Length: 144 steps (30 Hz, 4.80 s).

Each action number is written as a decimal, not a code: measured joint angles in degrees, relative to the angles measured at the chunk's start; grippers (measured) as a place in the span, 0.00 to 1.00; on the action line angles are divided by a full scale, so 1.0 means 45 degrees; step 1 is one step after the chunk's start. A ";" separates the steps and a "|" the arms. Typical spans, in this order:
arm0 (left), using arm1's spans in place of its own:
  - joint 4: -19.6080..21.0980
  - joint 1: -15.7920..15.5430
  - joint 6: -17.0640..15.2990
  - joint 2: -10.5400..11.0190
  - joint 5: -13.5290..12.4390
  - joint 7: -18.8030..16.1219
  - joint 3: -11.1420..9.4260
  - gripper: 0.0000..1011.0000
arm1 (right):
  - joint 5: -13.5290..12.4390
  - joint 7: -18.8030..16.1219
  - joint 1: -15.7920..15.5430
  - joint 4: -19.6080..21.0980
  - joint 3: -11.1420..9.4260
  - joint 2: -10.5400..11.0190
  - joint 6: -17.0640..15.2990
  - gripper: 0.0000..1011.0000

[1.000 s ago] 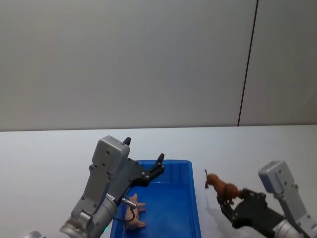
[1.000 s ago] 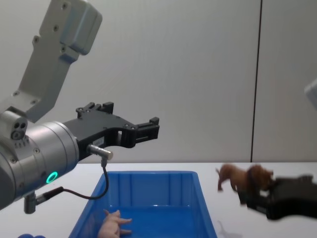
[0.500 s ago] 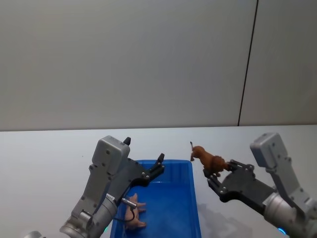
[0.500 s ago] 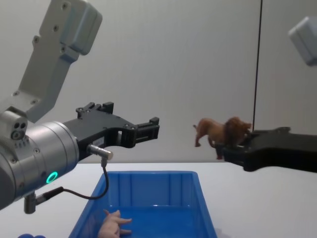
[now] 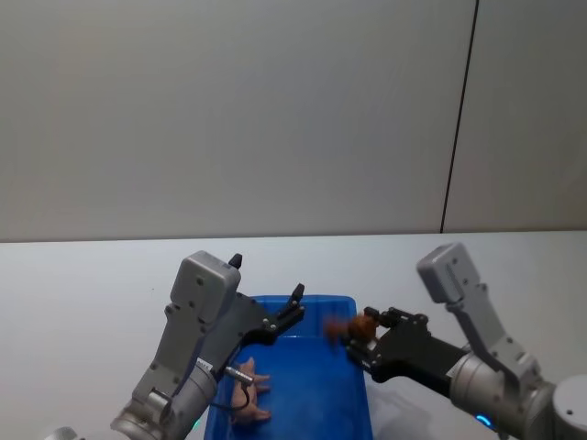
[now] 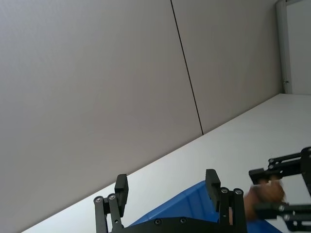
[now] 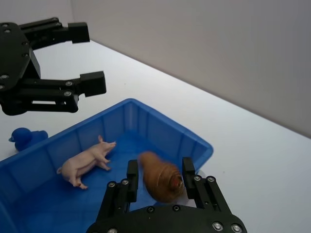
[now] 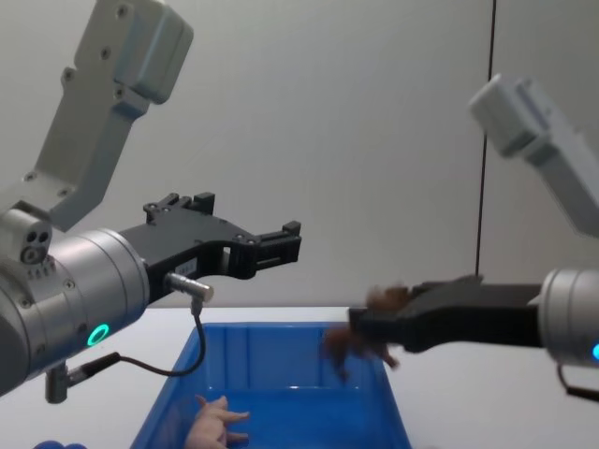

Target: Pick up the two dolls from the table and place them into the box.

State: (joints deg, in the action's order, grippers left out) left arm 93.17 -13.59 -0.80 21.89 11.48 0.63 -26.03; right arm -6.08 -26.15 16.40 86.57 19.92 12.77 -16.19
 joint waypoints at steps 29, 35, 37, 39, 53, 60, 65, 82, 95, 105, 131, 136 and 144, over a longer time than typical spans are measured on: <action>0.0000 0.0000 0.0000 -0.0001 0.0000 -0.0001 0.0000 0.99 | -0.0710 -0.0144 -0.0803 0.0180 -0.0348 0.0908 0.0660 0.99; 0.0000 0.0000 0.0001 0.0000 -0.0002 0.0000 0.0000 0.99 | -0.0968 0.0002 -0.1178 0.0439 -0.0528 0.1266 0.0828 0.99; 0.0001 0.0005 0.0006 0.0002 -0.0016 0.0000 0.0004 0.99 | -0.1045 0.0044 -0.1291 0.0525 -0.0585 0.1385 0.0875 0.99; 0.0008 0.0017 0.0008 0.0013 -0.0034 -0.0005 0.0012 0.99 | -0.1109 0.0082 -0.1390 0.0592 -0.0634 0.1480 0.0918 0.99; 0.0786 0.0798 -0.0278 0.0814 0.0017 -0.0846 0.0343 0.99 | -0.1312 0.0199 -0.1698 0.0804 -0.0779 0.1786 0.1050 0.99; 0.1373 0.1728 -0.0341 0.1567 0.0612 -0.1839 0.0593 0.99 | -0.1358 0.0222 -0.1765 0.0850 -0.0806 0.1852 0.1076 0.99; 0.1668 0.2473 -0.0287 0.2118 0.1224 -0.2501 0.0770 0.99 | -0.1381 0.0233 -0.1796 0.0872 -0.0822 0.1882 0.1089 0.99; 0.1424 0.3692 0.0116 0.2960 0.2419 -0.2612 0.1134 0.99 | -0.1408 0.0250 -0.1835 0.0903 -0.0839 0.1918 0.1110 0.99; 0.0331 0.3626 0.0639 0.2773 0.2946 -0.1365 0.1230 0.99 | -0.1412 0.0251 -0.1849 0.0910 -0.0846 0.1931 0.1112 0.99; -0.0519 0.3372 0.0697 0.2499 0.3211 -0.0489 0.1272 0.99 | -0.1412 0.0250 -0.1850 0.0910 -0.0846 0.1932 0.1111 0.99; -0.1265 0.2872 -0.0863 0.2260 0.2556 0.0452 0.1418 0.67 | -0.1411 0.0250 -0.1850 0.0908 -0.0845 0.1933 0.1110 0.99; -0.1199 0.2787 -0.1146 0.2266 0.2252 0.0474 0.1469 0.57 | -0.1411 0.0250 -0.1849 0.0908 -0.0844 0.1932 0.1110 0.99; -0.0749 0.2607 -0.1300 0.2317 0.1568 0.0362 0.1607 0.50 | -0.1410 0.0250 -0.1849 0.0908 -0.0844 0.1932 0.1110 0.99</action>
State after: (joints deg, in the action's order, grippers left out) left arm 89.80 -1.86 -6.65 32.32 18.54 2.25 -18.79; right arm -12.42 -25.02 8.08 90.65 16.12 21.46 -11.19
